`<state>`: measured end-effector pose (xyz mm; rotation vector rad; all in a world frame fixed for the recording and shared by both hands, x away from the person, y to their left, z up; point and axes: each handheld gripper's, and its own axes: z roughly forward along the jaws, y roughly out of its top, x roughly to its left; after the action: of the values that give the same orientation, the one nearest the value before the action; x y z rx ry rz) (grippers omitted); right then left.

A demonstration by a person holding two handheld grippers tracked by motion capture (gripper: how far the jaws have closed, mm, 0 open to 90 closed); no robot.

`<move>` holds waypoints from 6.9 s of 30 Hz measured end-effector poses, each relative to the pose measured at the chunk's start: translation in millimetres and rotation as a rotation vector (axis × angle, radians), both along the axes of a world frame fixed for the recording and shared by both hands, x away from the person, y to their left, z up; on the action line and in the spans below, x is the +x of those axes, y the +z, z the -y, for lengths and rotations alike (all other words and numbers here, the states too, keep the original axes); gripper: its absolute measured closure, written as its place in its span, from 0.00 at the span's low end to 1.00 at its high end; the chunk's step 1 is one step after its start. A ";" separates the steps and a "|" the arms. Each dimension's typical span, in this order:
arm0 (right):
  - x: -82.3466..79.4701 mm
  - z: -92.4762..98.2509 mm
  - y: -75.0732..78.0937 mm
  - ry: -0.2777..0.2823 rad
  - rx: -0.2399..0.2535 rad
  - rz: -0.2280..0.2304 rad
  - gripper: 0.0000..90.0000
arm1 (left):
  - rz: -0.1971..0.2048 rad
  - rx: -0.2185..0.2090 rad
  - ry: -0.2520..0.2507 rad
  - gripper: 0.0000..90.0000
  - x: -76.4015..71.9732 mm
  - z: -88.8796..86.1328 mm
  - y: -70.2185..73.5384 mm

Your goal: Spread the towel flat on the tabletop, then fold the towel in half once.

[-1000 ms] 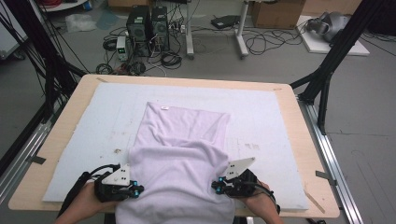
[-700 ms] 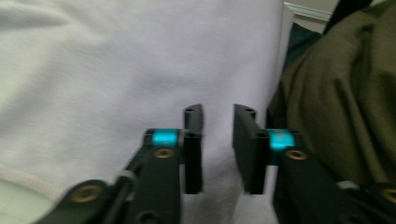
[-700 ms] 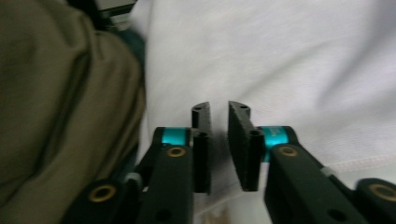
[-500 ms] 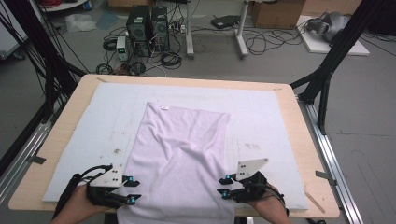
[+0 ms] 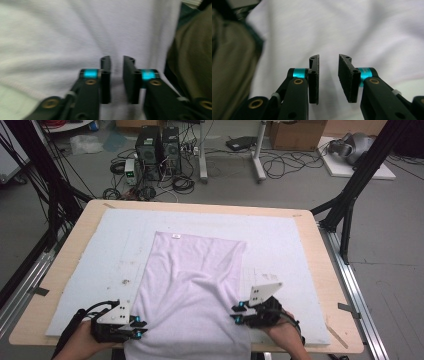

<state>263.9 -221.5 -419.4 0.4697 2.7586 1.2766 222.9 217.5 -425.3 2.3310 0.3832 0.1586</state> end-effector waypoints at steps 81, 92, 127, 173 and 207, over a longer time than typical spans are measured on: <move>22.2 20.1 -17.5 -0.105 0.058 -0.042 0.68 | 0.043 -0.079 0.242 0.56 61.8 4.7 -10.6; 38.6 20.9 -13.0 -0.177 0.079 0.000 0.53 | 0.055 -0.110 0.282 0.49 74.2 1.6 -8.6; 38.1 19.5 -11.6 -0.212 0.071 0.030 0.40 | 0.067 -0.134 0.283 0.46 72.1 0.1 -4.6; 198.9 32.6 -8.2 -0.421 -0.071 -0.044 0.49 | 0.000 -0.060 0.563 0.64 247.1 6.7 -2.2; 136.1 39.3 57.5 -0.302 0.223 -0.025 0.96 | 0.109 -0.227 0.458 0.97 155.1 -21.4 41.1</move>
<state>399.9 -260.8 -361.8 0.8850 2.4484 1.5073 378.0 238.9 -384.2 1.9717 0.8314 0.4369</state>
